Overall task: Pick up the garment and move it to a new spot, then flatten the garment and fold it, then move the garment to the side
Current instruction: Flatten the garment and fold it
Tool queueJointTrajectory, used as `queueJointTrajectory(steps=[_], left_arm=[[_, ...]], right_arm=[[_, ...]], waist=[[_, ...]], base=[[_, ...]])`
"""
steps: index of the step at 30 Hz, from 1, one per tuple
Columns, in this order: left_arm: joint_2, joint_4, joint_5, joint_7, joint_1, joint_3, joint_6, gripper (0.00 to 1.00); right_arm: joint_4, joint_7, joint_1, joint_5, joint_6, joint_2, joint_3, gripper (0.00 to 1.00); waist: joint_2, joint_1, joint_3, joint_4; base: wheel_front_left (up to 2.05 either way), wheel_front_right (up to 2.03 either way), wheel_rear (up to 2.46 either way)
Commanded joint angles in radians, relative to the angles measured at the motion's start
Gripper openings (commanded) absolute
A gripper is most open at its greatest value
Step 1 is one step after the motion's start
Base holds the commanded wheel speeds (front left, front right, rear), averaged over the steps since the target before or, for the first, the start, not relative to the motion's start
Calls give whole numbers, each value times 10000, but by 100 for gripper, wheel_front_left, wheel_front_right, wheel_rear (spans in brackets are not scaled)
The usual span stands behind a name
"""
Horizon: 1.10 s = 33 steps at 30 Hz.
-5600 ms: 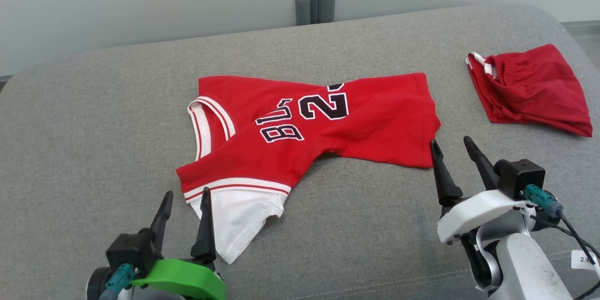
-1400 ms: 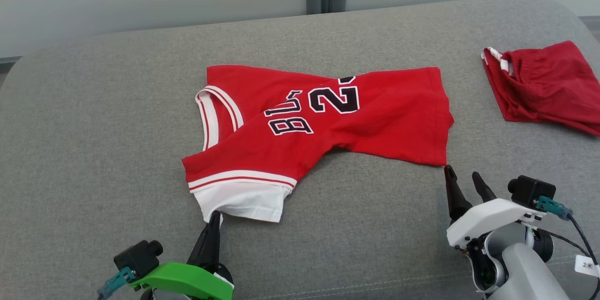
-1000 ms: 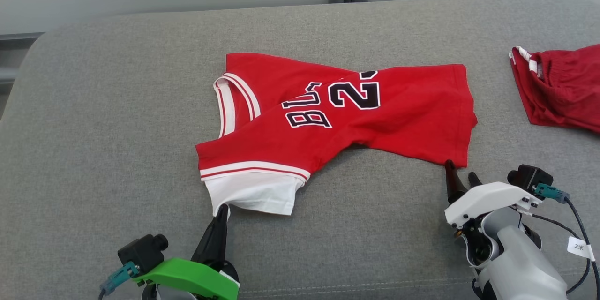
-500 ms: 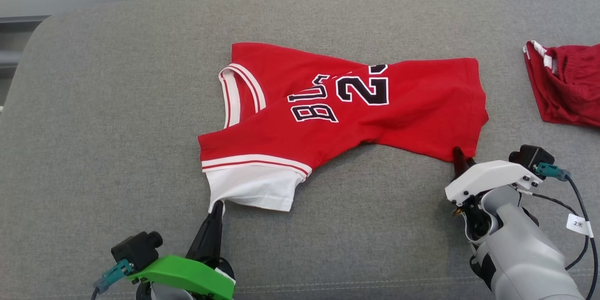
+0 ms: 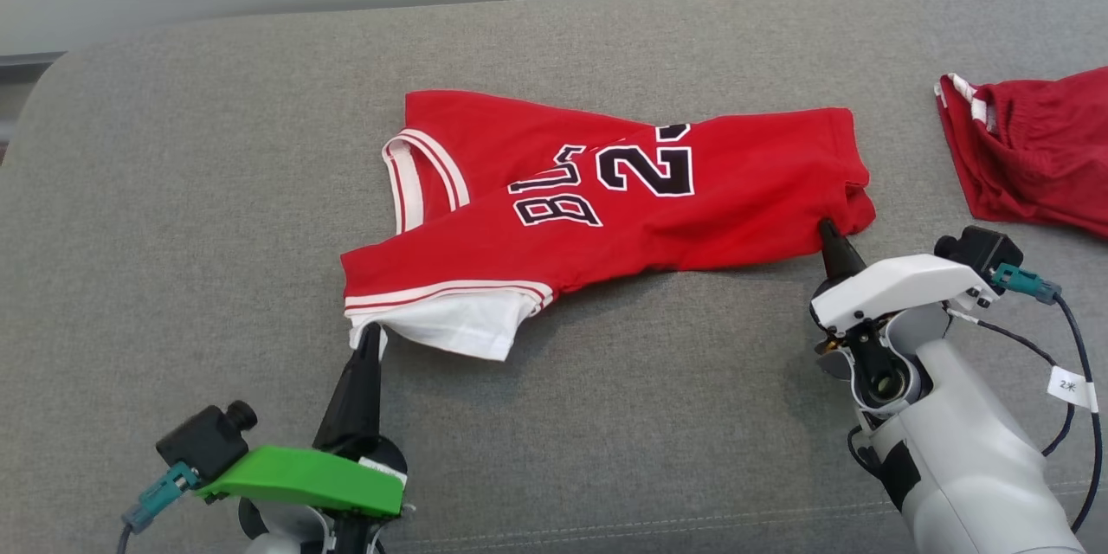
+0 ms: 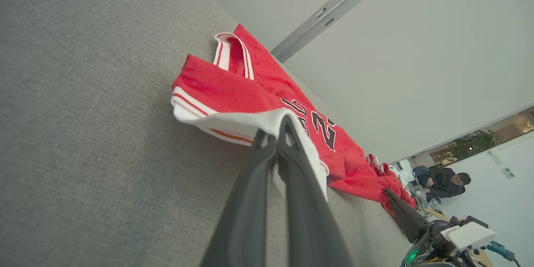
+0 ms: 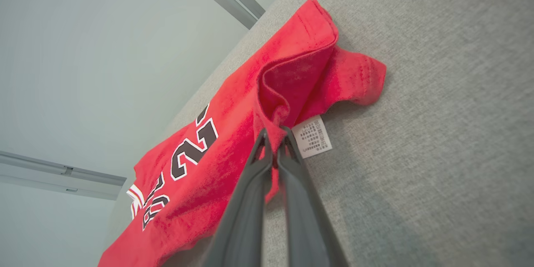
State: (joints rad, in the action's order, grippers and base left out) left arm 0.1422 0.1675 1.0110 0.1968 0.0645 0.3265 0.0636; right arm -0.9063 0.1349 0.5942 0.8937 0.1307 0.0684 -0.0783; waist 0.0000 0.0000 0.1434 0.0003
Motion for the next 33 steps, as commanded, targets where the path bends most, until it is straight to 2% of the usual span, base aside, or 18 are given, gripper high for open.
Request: queueJointTrajectory(steps=[1,4,5,9,18,26,33], left_arm=[[-33,-273,295,16,173,-153,135,0],[-55,-611,596,-21,224,-346,189,0],[-57,-1032,950,-113,295,-523,242,0],[103,-2043,1499,-347,383,-938,136,0],[608,-4903,2314,-1079,949,-1851,-738,0],[1247,-6614,2636,-2041,2245,-2325,-1821,0],[1818,-6555,2339,-2863,3971,-2140,-2362,0]], right_arm=[[596,-254,-254,427,0,119,-159,0],[1328,-560,-471,885,0,264,-339,0],[2077,-860,-692,1278,0,441,-508,0],[3569,-1461,-1072,2003,1,773,-671,0],[7188,-2693,-1665,3446,1,1194,-57,0],[9632,-3747,-1764,3928,3,888,1017,0],[10112,-4766,-945,3128,3,307,1826,0]], waist=[[0,0,-88,-123],[0,0,-149,-203],[0,0,-213,-281],[0,0,-342,-438],[0,0,-557,-761],[0,0,-610,-870],[0,0,-355,-922]], base=[[0,0,0],[0,0,0],[0,0,0],[0,0,0],[0,0,0],[0,0,0],[0,0,0]])
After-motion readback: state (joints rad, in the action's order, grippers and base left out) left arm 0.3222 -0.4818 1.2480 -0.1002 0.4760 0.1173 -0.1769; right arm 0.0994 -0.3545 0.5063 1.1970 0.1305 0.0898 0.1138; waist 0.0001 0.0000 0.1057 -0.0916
